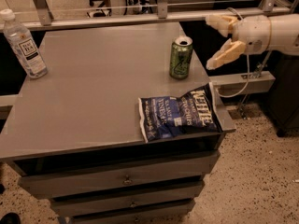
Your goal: Place green can upright
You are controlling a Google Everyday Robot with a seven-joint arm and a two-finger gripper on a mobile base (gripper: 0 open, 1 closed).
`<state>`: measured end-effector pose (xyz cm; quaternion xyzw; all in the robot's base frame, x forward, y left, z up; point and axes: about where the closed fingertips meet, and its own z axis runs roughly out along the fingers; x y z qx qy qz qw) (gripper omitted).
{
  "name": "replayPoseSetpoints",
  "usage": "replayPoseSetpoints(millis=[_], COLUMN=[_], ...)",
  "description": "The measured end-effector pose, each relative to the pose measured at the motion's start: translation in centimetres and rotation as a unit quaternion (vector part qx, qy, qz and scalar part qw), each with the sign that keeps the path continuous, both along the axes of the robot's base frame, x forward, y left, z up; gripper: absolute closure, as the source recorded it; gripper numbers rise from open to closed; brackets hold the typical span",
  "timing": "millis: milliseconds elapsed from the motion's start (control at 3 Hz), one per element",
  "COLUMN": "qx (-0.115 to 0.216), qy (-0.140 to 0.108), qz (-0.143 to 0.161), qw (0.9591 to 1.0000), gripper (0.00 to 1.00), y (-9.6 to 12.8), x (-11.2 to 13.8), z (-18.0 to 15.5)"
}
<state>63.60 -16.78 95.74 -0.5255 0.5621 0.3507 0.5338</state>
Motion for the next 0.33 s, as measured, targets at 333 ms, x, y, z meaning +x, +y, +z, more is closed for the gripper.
replayPoseSetpoints(millis=[333], qx=[-0.011], qy=[-0.013], qz=[-0.001], qw=[0.9998], gripper=[0.00], y=[0.51], x=[-0.58], z=[1.74])
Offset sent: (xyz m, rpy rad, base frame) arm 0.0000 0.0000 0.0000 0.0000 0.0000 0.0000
